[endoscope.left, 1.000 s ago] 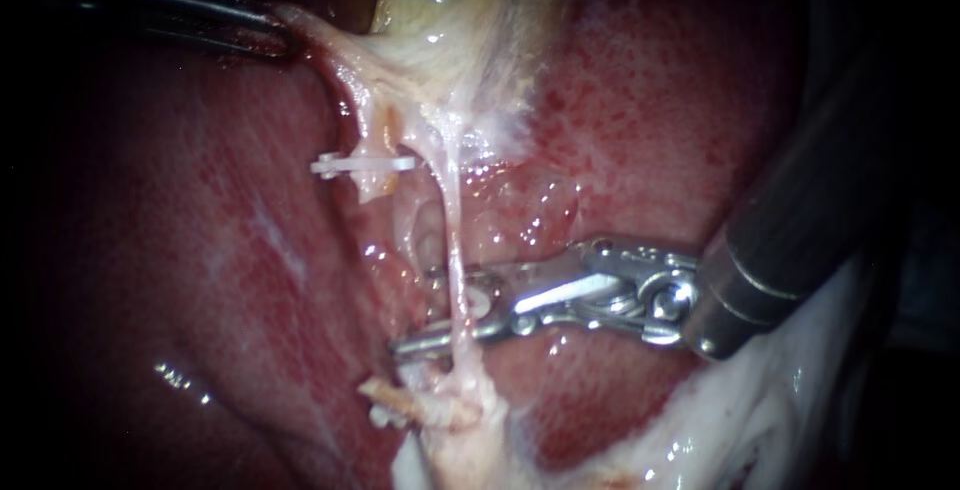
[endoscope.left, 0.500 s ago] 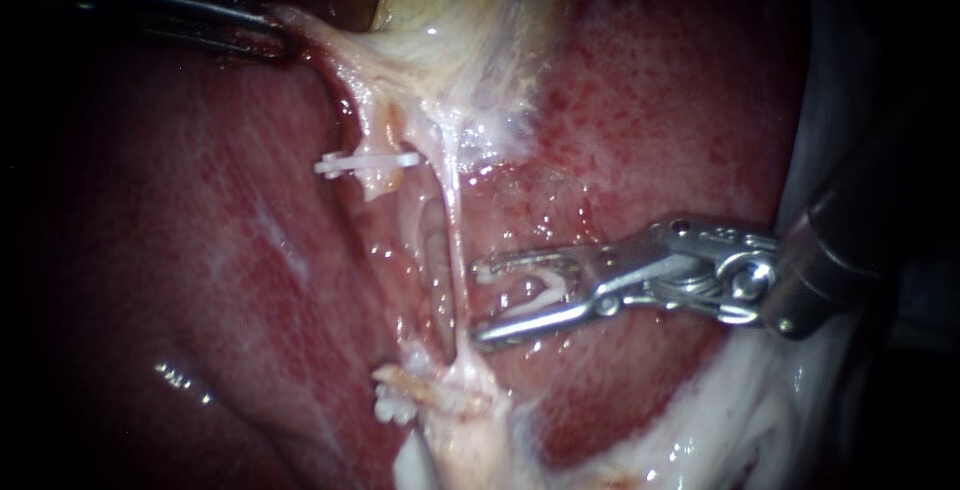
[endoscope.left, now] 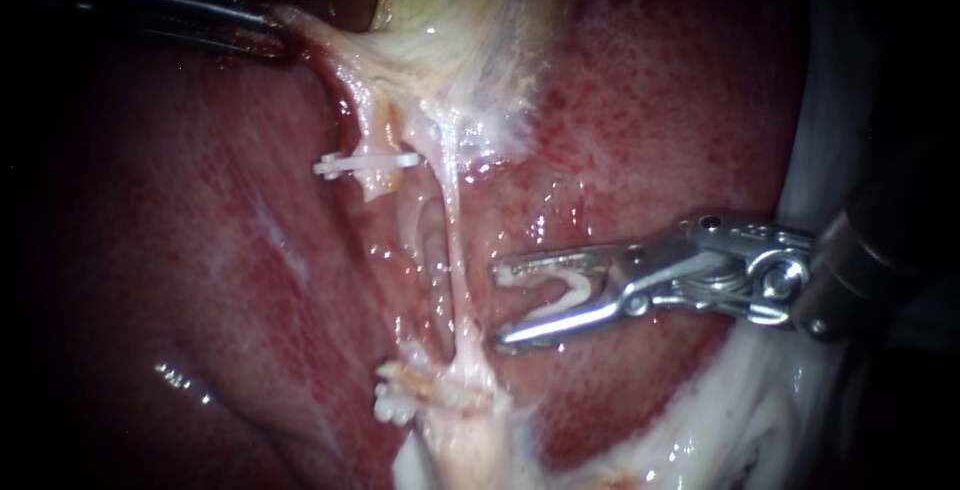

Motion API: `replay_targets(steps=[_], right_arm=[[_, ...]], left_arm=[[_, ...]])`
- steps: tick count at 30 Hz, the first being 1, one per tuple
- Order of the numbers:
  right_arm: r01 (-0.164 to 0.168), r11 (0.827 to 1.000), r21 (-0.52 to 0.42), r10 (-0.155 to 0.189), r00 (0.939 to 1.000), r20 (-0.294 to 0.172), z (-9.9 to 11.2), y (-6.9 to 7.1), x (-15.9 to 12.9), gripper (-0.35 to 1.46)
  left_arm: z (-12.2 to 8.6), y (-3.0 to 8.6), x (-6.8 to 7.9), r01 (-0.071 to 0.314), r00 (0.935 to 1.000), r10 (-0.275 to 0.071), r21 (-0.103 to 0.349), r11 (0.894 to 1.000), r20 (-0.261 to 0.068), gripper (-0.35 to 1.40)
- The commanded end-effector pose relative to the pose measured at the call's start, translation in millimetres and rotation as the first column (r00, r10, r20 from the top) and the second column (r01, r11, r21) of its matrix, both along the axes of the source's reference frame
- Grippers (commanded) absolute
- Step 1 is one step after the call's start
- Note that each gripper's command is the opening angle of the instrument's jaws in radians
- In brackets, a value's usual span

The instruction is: Clipping first clip right tube

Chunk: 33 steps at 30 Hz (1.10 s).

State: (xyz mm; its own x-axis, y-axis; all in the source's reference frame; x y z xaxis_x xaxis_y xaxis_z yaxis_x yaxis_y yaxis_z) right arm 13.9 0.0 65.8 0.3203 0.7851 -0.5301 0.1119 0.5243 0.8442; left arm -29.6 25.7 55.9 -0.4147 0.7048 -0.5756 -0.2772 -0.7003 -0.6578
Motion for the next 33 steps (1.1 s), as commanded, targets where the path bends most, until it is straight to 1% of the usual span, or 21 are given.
replay_targets(steps=[1, 4, 7, 11, 15, 17, 20, 24, 28, 33], right_arm=[[-0.001, 1.0, 0.0, 0.001, 1.0, 0.002, 0.2, -0.3, 0.4, 0.49], [-0.005, 1.0, 0.013, 0.004, 1.0, 0.008, 0.6, -0.7, 1.3, 0.49], [-0.007, 1.0, 0.016, 0.007, 0.9999, 0.014, 1.5, -1.4, 2.4, 0.49], [-0.001, 1.0, 0.027, 0.001, 0.9999, 0.016, 2.4, -2.4, 3.6, 0.5], [0.012, 1.0, 0.026, -0.012, 0.9999, 0.011, 3.2, -3.4, 5.1, 0.5], [0.023, 0.999, 0.033, -0.023, 0.9997, 0.007, 3.6, -3.8, 5.7, 0.5], [0.039, 0.998, 0.047, -0.039, 0.9992, -0.002, 3.9, -4.1, 6.5, 0.5], [0.039, 0.997, 0.063, -0.037, 0.999, -0.025, 3.7, -4.2, 7.0, 0.5], [0.037, 0.997, 0.07, -0.035, 0.9989, -0.03, 3.2, -4.3, 7.0, 0.5], [0.028, 0.996, 0.08, -0.024, 0.9982, -0.055, 1.7, -4.2, 6.9, 0.49]], left_arm=[[0.0, 0.0, 0.0, 0.0, 1.0, 0.0, 0.0, 1.0, 0.0, -0.35], [0.0, 0.0, 0.0, 0.0, 1.0, 0.0, 0.0, 1.0, 0.0, -0.35], [0.0, 0.0, 0.0, 0.0, 1.0, 0.0, 0.0, 1.0, 0.0, -0.35], [0.0, 0.0, 0.0, 0.0, 1.0, 0.0, 0.0, 1.0, 0.0, -0.35], [0.0, 0.0, 0.0, 0.0, 1.0, 0.0, 0.0, 1.0, 0.0, -0.35], [0.0, 0.0, 0.0, 0.0, 1.0, 0.0, 0.0, 1.0, 0.0, -0.35], [0.0, 0.0, 0.0, 0.001, 1.0, -0.001, 0.0, 1.0, -0.001, -0.35], [0.0, 0.0, 0.0, 0.001, 1.0, -0.001, 0.0, 1.0, -0.001, -0.35], [0.0, 0.0, 0.0, 0.001, 1.0, -0.001, 0.0, 1.0, -0.001, -0.35], [0.0, 0.0, 0.0, 0.001, 1.0, -0.001, 0.0, 1.0, -0.001, -0.35]])
